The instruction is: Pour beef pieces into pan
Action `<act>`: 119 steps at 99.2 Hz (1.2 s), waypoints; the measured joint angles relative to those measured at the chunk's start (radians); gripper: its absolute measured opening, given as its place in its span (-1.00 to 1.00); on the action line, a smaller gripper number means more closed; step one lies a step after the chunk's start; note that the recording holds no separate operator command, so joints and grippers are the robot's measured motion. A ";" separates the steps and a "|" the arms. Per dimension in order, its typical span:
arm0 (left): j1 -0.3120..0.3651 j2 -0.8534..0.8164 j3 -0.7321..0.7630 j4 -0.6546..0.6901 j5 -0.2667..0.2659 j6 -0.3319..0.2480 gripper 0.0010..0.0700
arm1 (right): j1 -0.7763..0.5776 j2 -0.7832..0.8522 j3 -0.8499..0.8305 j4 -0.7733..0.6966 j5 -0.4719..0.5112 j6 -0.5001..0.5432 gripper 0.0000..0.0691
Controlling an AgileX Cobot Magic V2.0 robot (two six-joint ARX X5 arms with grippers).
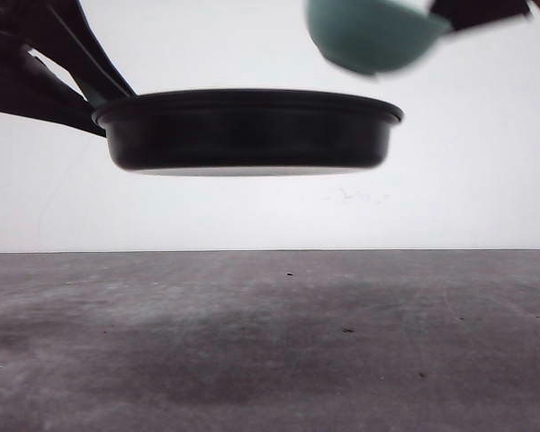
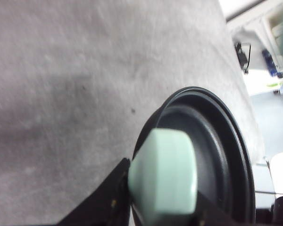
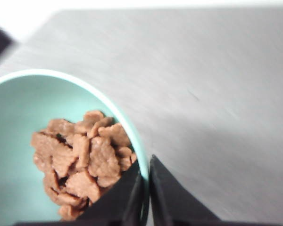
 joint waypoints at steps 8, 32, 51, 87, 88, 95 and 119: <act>-0.009 0.001 0.002 0.000 -0.001 -0.012 -0.86 | 0.092 -0.013 0.000 -0.004 0.101 0.004 -0.96; -0.016 0.001 0.032 0.000 -0.004 -0.026 -0.86 | 0.374 -0.014 0.000 0.050 0.472 -0.064 -0.96; -0.016 0.001 0.060 -0.011 -0.010 -0.036 -0.86 | 0.584 -0.005 0.000 0.139 0.757 -0.211 -0.96; -0.018 0.001 0.087 -0.043 -0.054 -0.035 -0.86 | 0.721 0.041 0.000 0.277 1.229 -0.570 -0.96; -0.018 0.001 0.087 -0.043 -0.054 -0.035 -0.86 | 0.723 0.042 0.000 0.281 1.230 -0.580 -0.96; -0.018 0.003 0.087 -0.044 -0.054 -0.035 -0.86 | 0.732 0.053 0.000 0.317 1.239 -0.646 -0.96; -0.018 0.014 0.087 -0.045 -0.056 -0.035 -0.86 | 0.771 0.098 0.000 0.430 1.277 -0.890 -0.96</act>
